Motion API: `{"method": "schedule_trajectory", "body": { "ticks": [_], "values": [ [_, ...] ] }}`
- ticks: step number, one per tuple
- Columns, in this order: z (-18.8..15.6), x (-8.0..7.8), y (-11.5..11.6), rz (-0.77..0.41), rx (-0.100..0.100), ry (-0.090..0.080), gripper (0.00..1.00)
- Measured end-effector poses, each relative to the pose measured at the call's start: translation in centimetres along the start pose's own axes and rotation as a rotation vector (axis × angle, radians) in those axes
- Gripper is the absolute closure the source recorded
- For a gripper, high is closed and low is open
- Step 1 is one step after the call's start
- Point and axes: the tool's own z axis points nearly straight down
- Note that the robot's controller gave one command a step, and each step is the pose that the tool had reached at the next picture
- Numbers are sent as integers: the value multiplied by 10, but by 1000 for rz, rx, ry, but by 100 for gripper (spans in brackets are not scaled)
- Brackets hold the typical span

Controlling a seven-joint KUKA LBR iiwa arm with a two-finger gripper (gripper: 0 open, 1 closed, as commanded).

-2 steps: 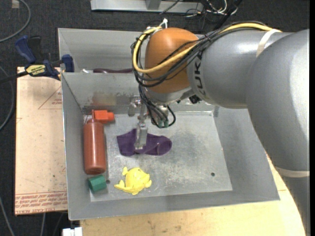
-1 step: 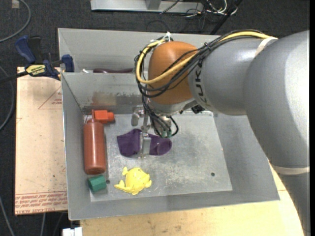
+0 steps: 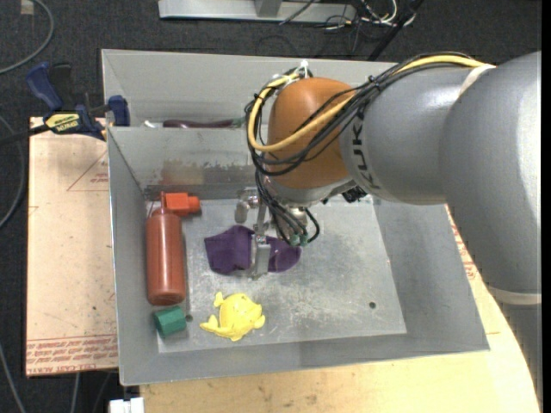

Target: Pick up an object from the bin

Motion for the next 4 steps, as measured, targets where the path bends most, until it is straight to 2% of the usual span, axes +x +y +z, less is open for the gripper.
{"method": "schedule_trajectory", "body": {
  "ticks": [1,2,4],
  "values": [
    [16,-5,-1,25,-1,-1,0],
    [53,12,-2,43,-2,-1,100],
    [50,13,-2,44,-2,0,100]
  ]
}}
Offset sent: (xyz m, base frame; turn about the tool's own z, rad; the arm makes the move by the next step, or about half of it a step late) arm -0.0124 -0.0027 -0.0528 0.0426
